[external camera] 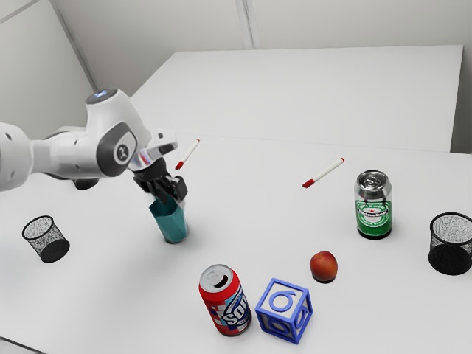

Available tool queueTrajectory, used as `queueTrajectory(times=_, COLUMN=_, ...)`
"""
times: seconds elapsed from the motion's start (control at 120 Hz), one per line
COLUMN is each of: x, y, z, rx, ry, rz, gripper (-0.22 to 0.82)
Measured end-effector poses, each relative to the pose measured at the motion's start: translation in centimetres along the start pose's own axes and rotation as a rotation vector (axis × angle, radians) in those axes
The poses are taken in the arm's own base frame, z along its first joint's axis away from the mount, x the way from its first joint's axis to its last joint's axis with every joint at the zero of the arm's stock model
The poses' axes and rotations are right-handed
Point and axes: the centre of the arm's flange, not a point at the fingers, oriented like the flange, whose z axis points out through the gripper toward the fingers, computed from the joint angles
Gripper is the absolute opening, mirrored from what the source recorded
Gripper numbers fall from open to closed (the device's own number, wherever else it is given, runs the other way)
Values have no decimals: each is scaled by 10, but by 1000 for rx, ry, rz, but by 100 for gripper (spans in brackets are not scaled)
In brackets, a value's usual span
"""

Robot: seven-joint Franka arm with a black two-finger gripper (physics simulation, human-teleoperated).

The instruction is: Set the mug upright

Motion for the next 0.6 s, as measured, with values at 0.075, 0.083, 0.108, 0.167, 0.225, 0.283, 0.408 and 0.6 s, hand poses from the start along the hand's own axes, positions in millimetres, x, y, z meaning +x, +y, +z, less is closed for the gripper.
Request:
queueTrajectory(times=0.075, x=8, y=0, z=-21, rx=3, ry=24, rz=-3, gripper=37)
queueTrajectory(times=0.083, x=9, y=-1, z=-23, rx=3, ry=26, rz=-4, gripper=38)
queueTrajectory(times=0.108, x=13, y=-1, z=-32, rx=4, ry=34, rz=-5, gripper=40)
queueTrajectory(times=0.167, x=23, y=-1, z=-54, rx=2, ry=47, rz=-6, gripper=44)
queueTrajectory(times=0.225, x=33, y=1, z=-78, rx=-1, ry=53, rz=-3, gripper=48)
queueTrajectory(times=0.283, x=41, y=4, z=-98, rx=-7, ry=48, rz=1, gripper=50)
queueTrajectory(times=0.408, x=50, y=8, z=-131, rx=-17, ry=20, rz=8, gripper=54)
queueTrajectory(times=0.6, x=57, y=12, z=-184, rx=-26, ry=-9, rz=4, gripper=56)
